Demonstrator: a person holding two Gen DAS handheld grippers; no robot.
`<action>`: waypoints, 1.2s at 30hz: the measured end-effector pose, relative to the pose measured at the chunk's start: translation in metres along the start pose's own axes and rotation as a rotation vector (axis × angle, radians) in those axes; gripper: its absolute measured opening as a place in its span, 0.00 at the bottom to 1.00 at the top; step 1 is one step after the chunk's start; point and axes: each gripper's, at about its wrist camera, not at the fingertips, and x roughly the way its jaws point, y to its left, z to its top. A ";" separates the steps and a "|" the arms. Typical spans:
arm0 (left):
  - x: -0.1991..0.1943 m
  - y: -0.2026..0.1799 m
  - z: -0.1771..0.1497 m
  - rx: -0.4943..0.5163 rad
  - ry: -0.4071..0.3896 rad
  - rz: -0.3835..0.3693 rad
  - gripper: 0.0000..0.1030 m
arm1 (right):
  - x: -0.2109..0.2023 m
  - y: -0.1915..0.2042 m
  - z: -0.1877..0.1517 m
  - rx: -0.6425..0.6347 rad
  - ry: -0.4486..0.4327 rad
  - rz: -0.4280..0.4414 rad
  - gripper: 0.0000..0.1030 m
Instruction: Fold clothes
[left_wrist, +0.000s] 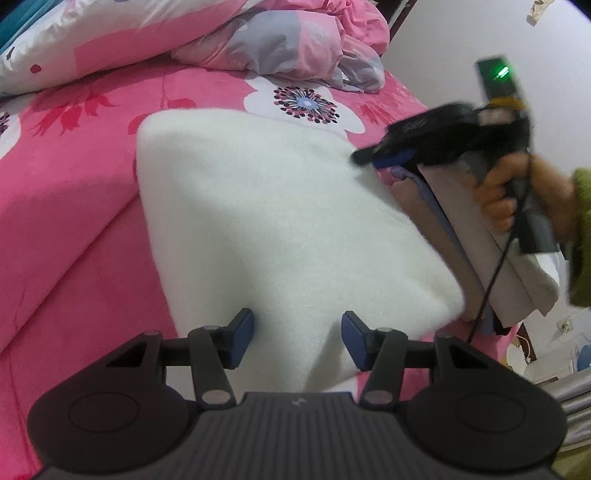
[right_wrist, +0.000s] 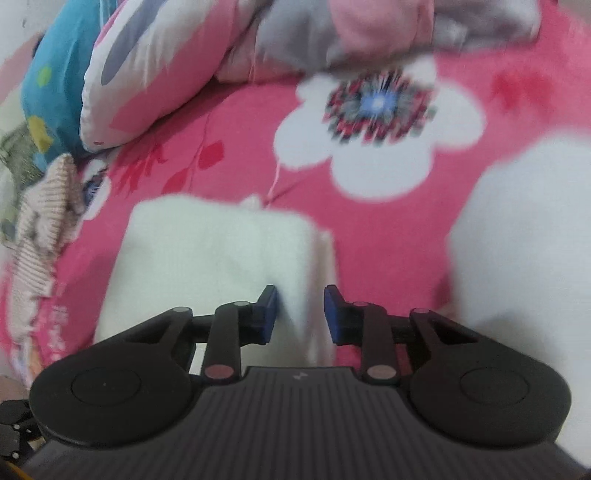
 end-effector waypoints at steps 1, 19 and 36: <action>0.000 -0.001 0.000 0.001 -0.002 0.003 0.51 | -0.012 0.010 0.004 -0.062 -0.033 -0.052 0.25; -0.005 -0.005 -0.012 -0.094 -0.079 0.030 0.55 | 0.031 0.135 0.041 -0.544 -0.029 0.074 0.12; -0.009 0.009 -0.023 -0.172 -0.123 -0.021 0.56 | 0.148 0.198 0.051 -0.666 0.134 0.112 0.06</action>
